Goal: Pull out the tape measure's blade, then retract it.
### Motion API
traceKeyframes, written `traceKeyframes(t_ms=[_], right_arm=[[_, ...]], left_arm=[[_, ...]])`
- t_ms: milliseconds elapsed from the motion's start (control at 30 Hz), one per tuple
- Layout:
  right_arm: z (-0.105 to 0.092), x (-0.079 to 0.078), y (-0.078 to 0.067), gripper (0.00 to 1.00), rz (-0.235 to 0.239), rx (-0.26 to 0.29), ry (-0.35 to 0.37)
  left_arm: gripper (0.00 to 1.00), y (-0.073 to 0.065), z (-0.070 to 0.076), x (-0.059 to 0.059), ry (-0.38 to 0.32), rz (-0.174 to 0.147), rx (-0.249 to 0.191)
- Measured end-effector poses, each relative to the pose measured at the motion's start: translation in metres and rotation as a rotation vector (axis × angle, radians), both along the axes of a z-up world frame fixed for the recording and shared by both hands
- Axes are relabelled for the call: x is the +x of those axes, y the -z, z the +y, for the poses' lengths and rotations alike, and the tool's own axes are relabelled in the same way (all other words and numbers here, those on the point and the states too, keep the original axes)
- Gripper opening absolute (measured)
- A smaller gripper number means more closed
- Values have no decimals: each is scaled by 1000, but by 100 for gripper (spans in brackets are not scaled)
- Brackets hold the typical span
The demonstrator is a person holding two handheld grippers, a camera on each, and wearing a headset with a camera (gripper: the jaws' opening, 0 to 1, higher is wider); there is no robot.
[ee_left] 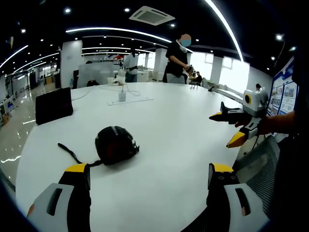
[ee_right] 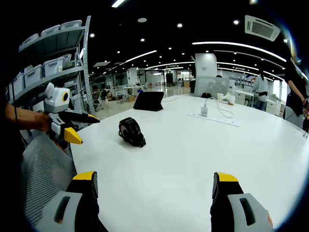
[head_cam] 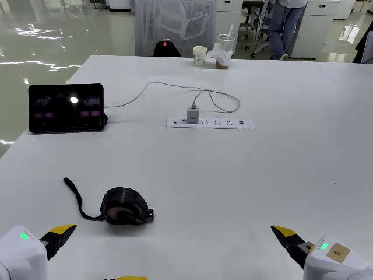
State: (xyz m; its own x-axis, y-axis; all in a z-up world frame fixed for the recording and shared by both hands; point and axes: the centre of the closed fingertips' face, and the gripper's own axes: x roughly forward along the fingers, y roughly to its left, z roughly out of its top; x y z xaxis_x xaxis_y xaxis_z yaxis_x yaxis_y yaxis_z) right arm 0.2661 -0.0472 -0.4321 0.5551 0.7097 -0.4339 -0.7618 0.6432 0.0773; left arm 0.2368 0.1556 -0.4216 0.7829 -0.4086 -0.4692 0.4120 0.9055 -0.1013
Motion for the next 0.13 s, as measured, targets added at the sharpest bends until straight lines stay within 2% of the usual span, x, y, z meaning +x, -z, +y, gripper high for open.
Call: traceKeyframes(t_ms=[133], right_arm=[[0,0,0,99,0,0,1]], left_arm=[[99,0,0,0,2,-1,2]])
